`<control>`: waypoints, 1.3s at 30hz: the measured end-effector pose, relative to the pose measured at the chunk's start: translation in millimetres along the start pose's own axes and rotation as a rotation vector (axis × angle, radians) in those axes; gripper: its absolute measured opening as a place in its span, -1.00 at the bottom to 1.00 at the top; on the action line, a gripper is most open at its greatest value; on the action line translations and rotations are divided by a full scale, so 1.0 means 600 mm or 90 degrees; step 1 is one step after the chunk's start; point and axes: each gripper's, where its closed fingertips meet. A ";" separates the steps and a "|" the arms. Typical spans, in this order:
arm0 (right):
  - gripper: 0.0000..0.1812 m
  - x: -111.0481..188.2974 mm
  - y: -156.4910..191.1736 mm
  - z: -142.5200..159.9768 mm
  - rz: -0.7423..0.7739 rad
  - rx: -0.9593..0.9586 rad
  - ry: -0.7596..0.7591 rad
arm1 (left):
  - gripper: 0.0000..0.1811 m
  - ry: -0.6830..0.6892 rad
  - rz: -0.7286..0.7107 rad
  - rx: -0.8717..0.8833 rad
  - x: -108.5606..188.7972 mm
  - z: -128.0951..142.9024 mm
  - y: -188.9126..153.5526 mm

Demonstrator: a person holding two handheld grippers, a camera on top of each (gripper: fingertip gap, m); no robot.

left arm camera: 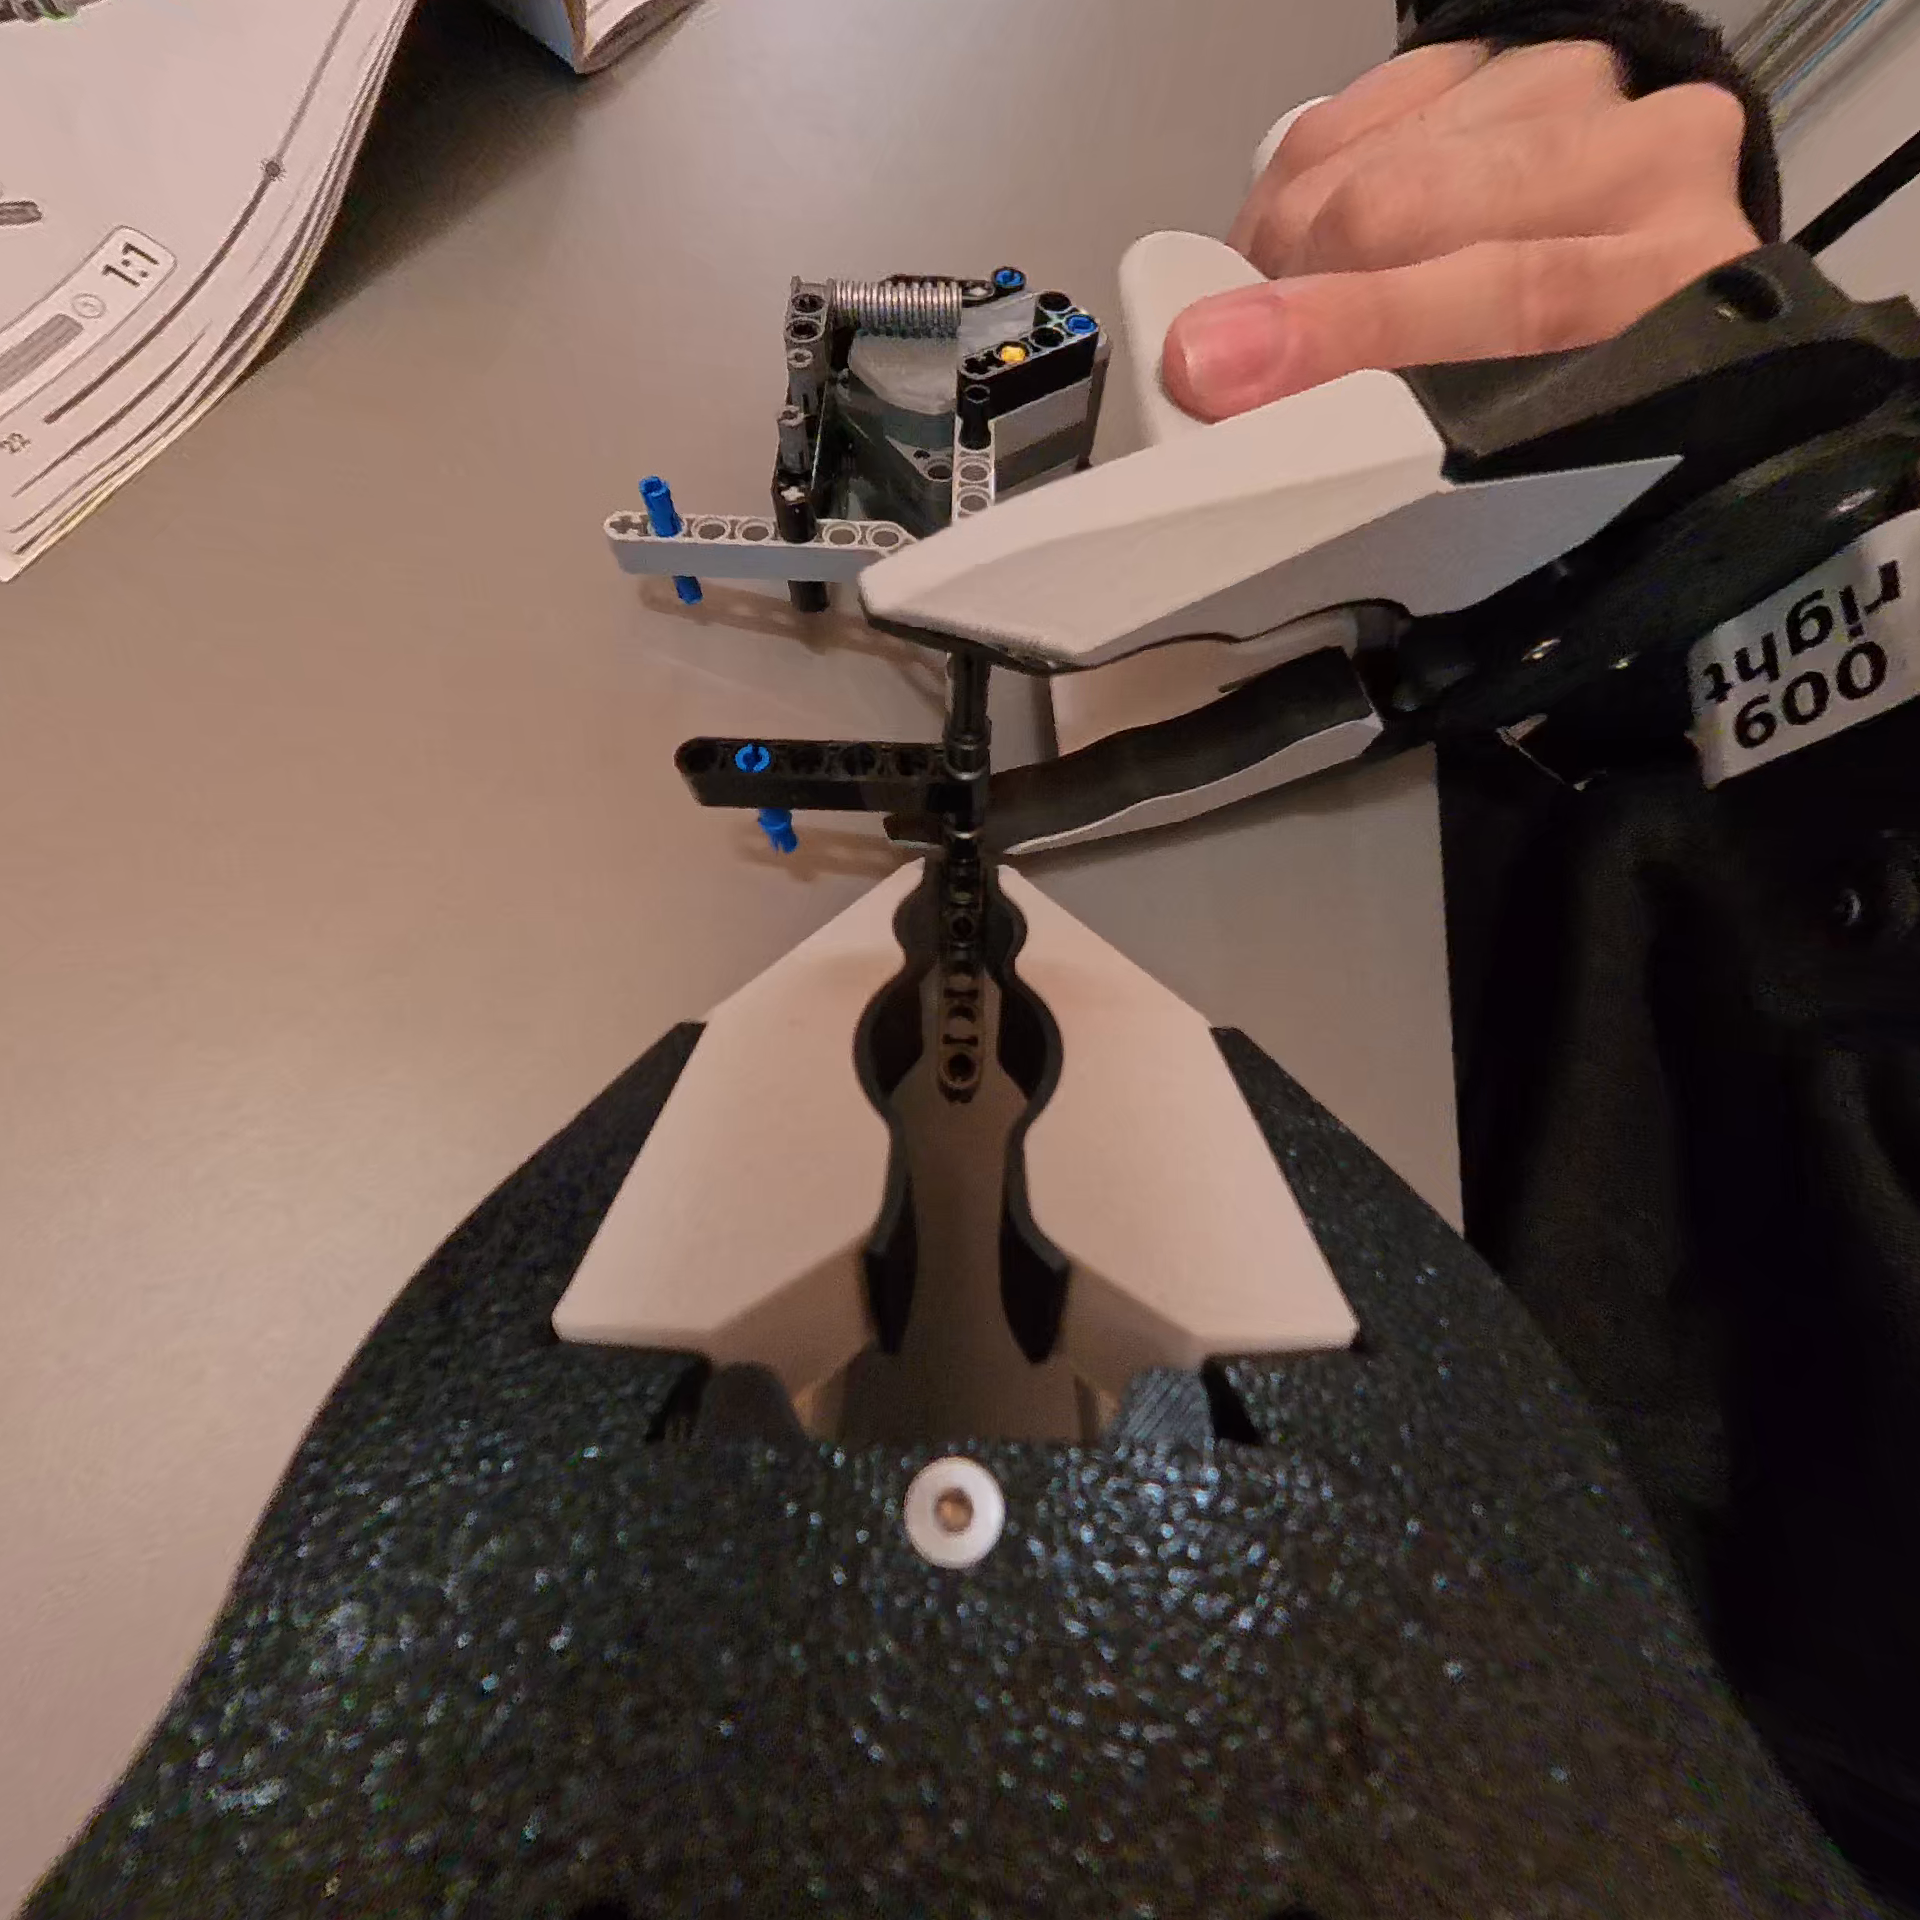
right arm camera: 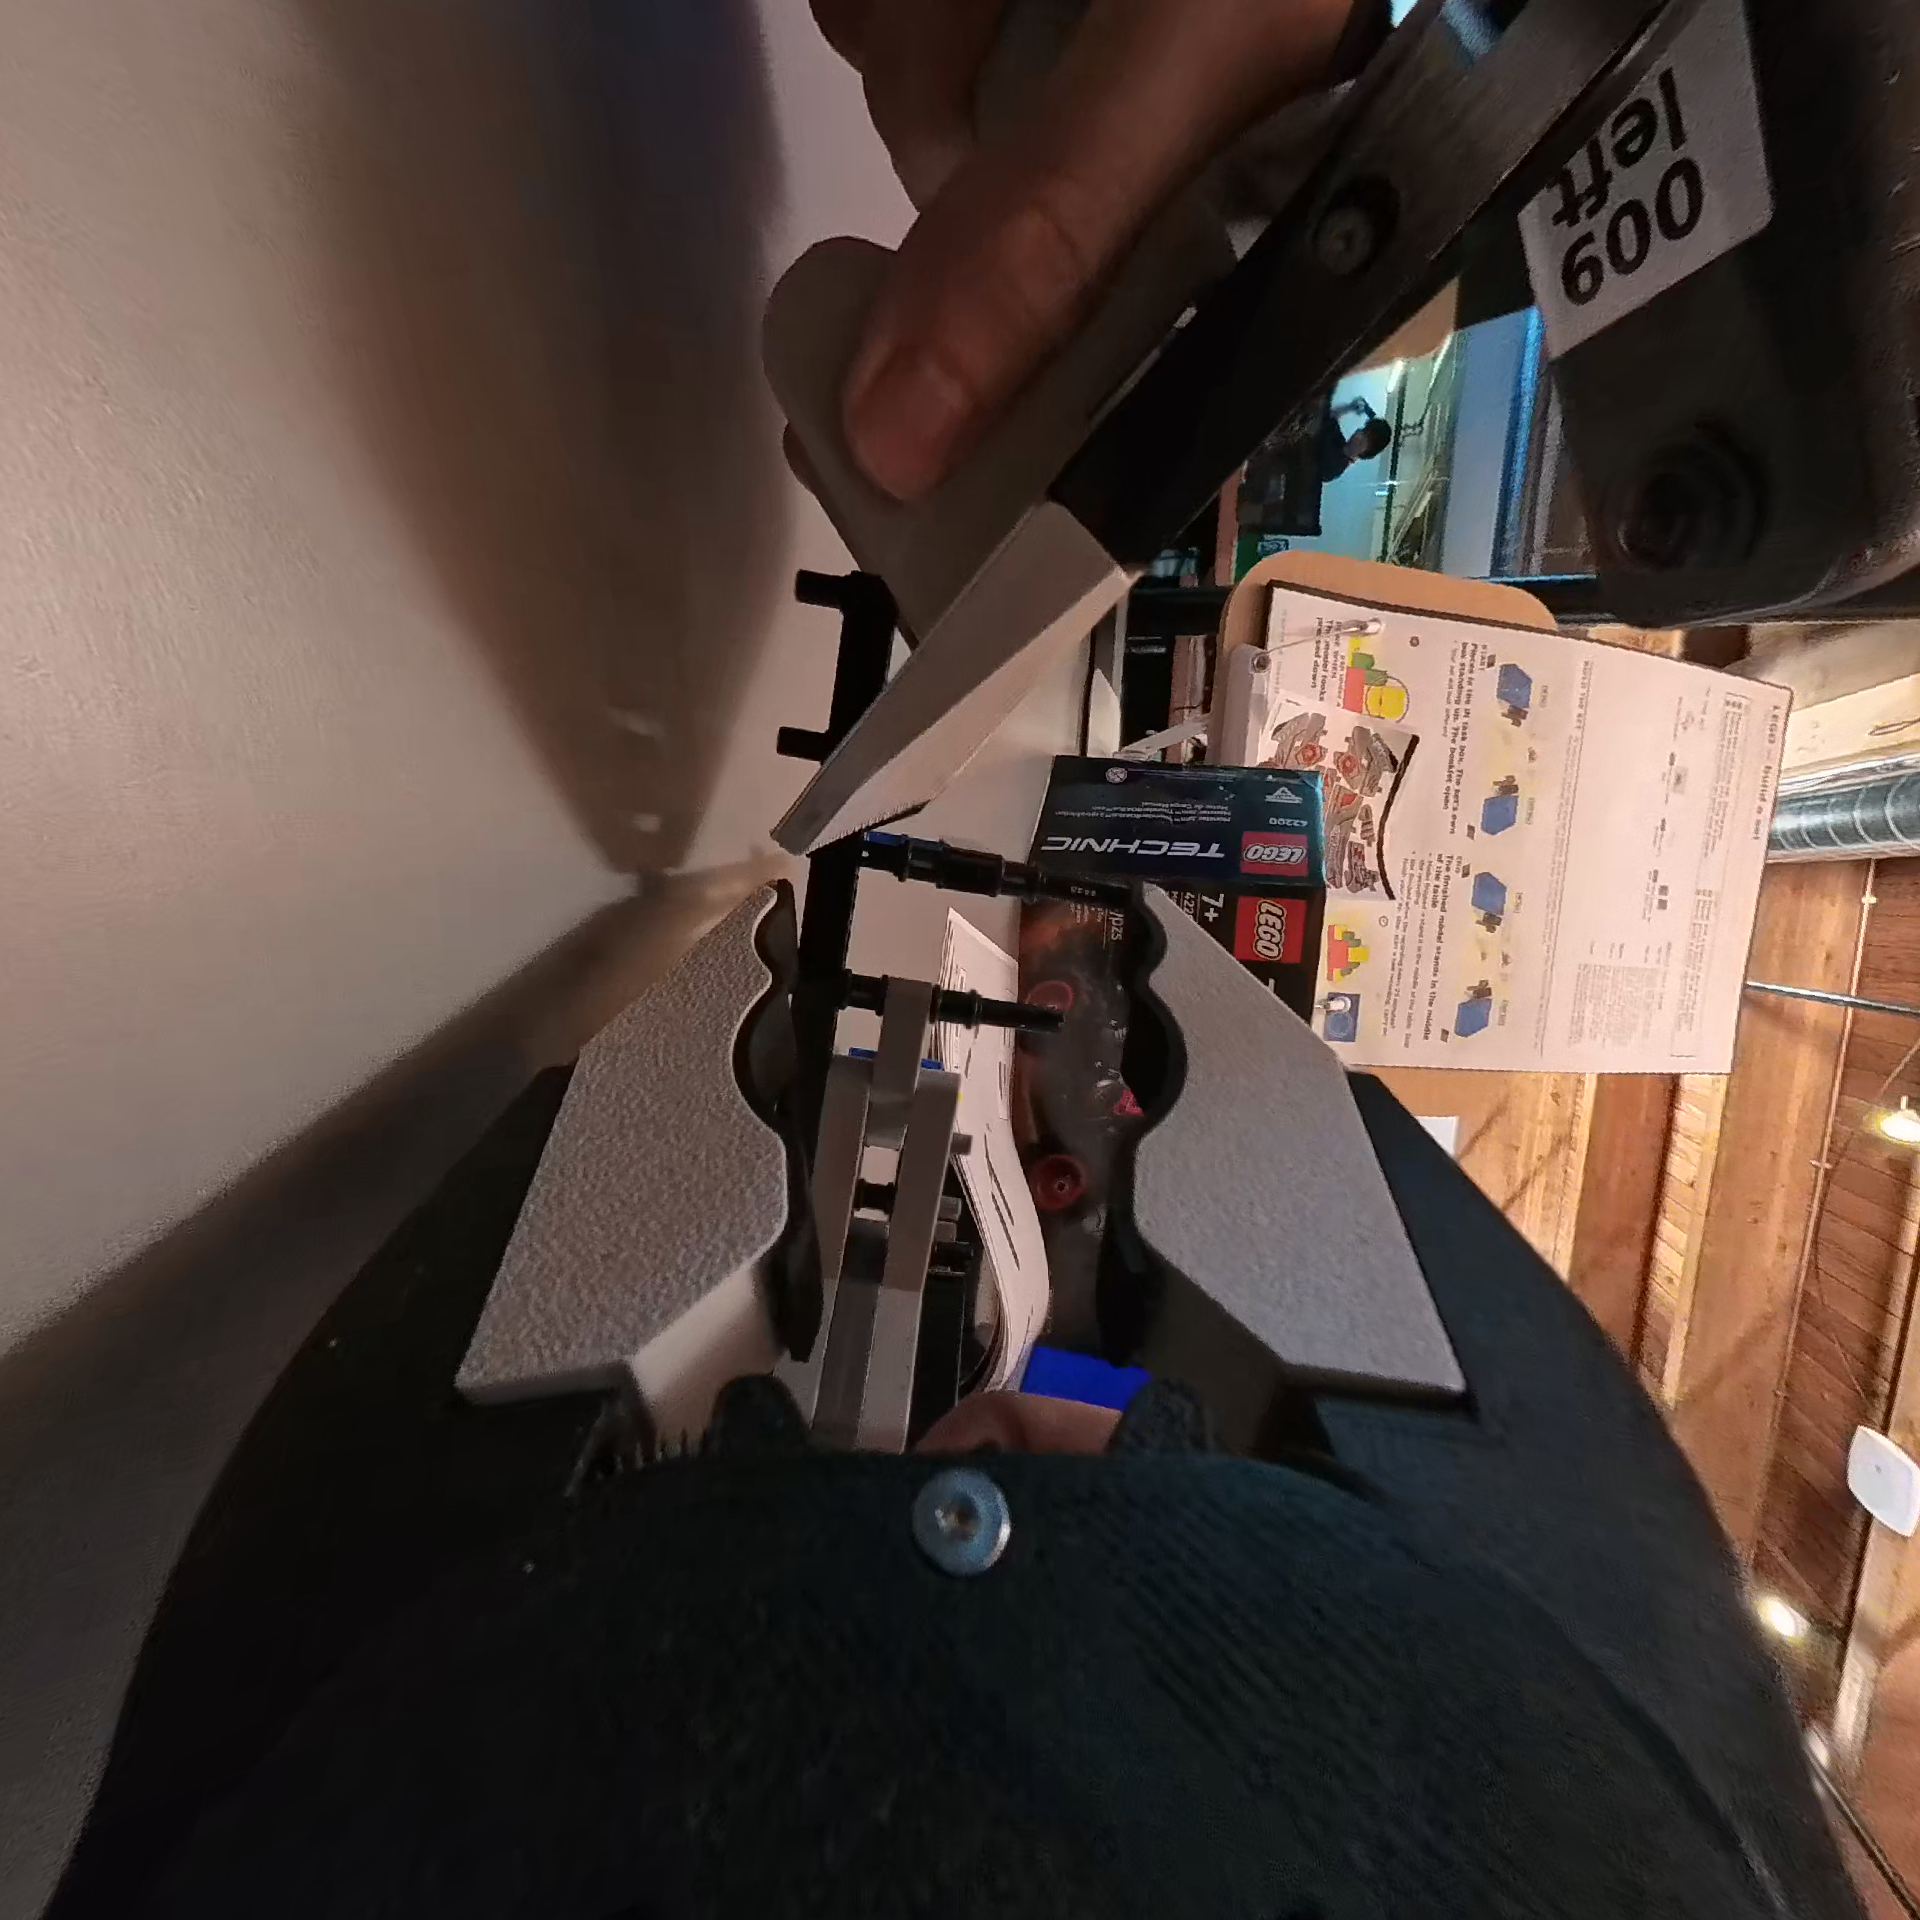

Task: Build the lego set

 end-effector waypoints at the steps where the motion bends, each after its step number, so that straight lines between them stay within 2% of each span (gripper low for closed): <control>1: -0.33 -0.001 0.001 0.001 0.003 -0.002 0.001 | -0.94 0.002 -0.003 -0.003 0.000 0.001 0.001; 11: -0.36 -0.004 -0.001 0.009 -0.003 -0.049 0.008 | -0.94 -0.001 -0.018 -0.017 -0.003 -0.002 0.006; 17: -0.36 -0.006 -0.002 0.008 0.015 -0.019 0.009 | -0.94 0.002 -0.028 -0.019 -0.004 -0.001 0.010; 39: -0.46 -0.010 0.007 0.016 0.032 -0.027 0.011 | -0.94 0.006 -0.041 -0.025 -0.011 0.004 0.017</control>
Point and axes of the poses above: each gripper's, where its closed fingertips meet, x back along the fingers, z out of its underside, y = z × x across the jaws, and after that the axes turned 12 degrees about -x, right-handed
